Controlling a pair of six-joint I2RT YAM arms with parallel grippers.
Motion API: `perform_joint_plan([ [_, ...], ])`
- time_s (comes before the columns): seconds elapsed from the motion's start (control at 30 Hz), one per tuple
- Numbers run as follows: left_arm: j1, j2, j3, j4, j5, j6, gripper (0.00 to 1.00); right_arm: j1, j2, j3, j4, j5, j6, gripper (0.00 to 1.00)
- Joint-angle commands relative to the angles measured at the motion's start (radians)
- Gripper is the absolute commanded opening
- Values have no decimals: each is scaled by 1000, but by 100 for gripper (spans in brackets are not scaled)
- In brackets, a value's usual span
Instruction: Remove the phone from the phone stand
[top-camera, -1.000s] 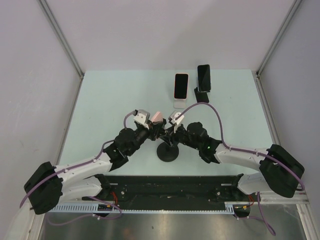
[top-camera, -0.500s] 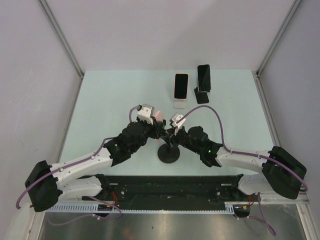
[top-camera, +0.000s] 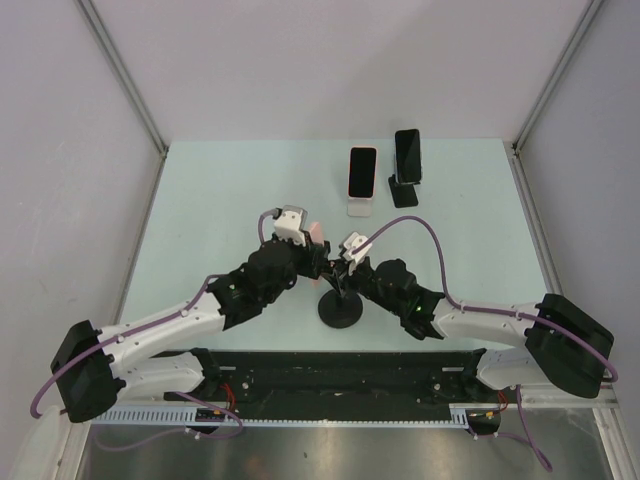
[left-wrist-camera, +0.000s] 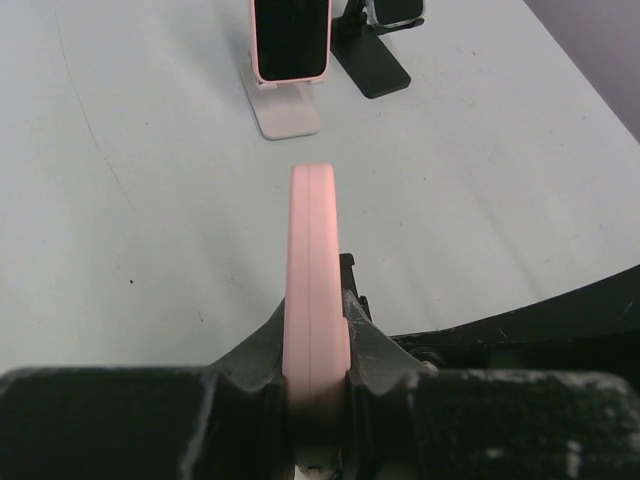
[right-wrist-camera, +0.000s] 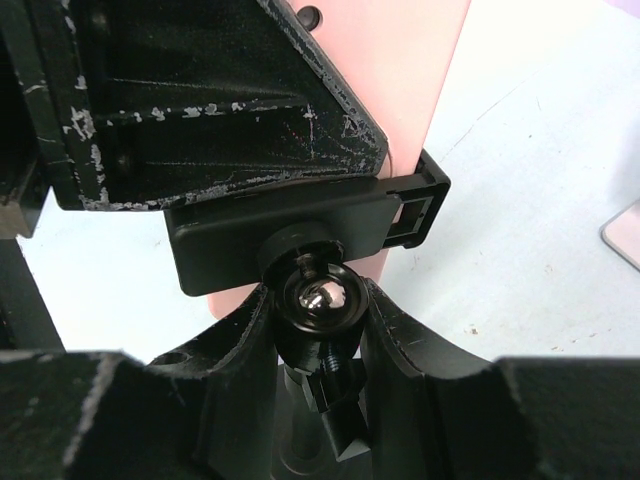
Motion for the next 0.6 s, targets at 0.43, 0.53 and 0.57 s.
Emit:
perform_joint_plan([
  [0.43, 232, -154, -5, 3, 62, 347, 0, -153, -106, -41, -81, -87, -24, 0],
  [0.53, 243, -151, 1, 1, 125, 363, 0, -174, -110, -40, -88, -102, -18, 0],
  [0.57, 245, -154, -1, 1, 163, 393, 0, -179, -109, -41, -90, -131, -18, 0],
])
